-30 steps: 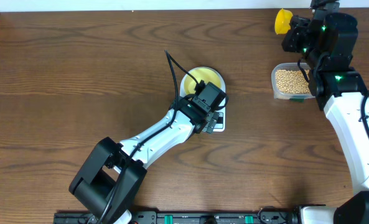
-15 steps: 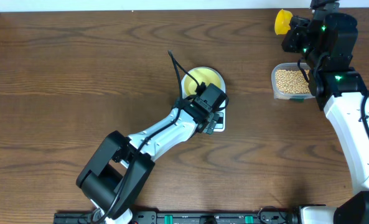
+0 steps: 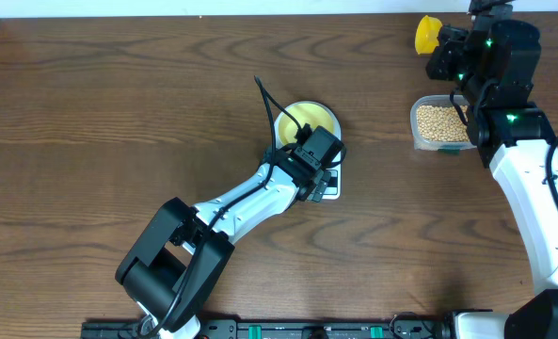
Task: Scoop item into bowl and weigh 50g on scale
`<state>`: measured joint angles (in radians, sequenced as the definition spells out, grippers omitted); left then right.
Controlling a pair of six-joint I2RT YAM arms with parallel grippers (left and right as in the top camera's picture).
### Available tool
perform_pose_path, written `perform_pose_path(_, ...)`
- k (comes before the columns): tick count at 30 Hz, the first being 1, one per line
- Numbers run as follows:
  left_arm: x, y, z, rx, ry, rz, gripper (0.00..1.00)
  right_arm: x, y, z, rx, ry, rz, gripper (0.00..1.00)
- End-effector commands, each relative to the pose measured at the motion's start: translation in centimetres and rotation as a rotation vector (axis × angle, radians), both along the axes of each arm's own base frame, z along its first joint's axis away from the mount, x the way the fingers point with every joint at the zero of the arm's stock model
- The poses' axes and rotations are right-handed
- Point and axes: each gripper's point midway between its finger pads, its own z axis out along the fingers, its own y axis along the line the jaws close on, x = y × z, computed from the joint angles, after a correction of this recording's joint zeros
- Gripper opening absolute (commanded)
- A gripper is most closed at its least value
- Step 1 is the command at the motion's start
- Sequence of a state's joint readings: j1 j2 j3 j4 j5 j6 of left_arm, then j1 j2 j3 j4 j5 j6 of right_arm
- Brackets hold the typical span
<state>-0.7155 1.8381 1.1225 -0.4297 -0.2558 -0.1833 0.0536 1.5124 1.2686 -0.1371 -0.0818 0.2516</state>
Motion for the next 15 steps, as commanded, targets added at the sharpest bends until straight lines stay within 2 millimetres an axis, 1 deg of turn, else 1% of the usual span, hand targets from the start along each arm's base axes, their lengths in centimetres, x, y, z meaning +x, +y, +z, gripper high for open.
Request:
perform_pose_path(1,0.25,0.3,0.0,0.022,-0.015,0.003,1.0,0.18,0.15,0.39,-0.009,-0.01,0.012,0.01)
perform_pose_path(15,0.46,0.11,0.1,0.014,-0.025,0.002,1.0,0.11,0.14,0.22,-0.01,-0.003,0.012,0.01)
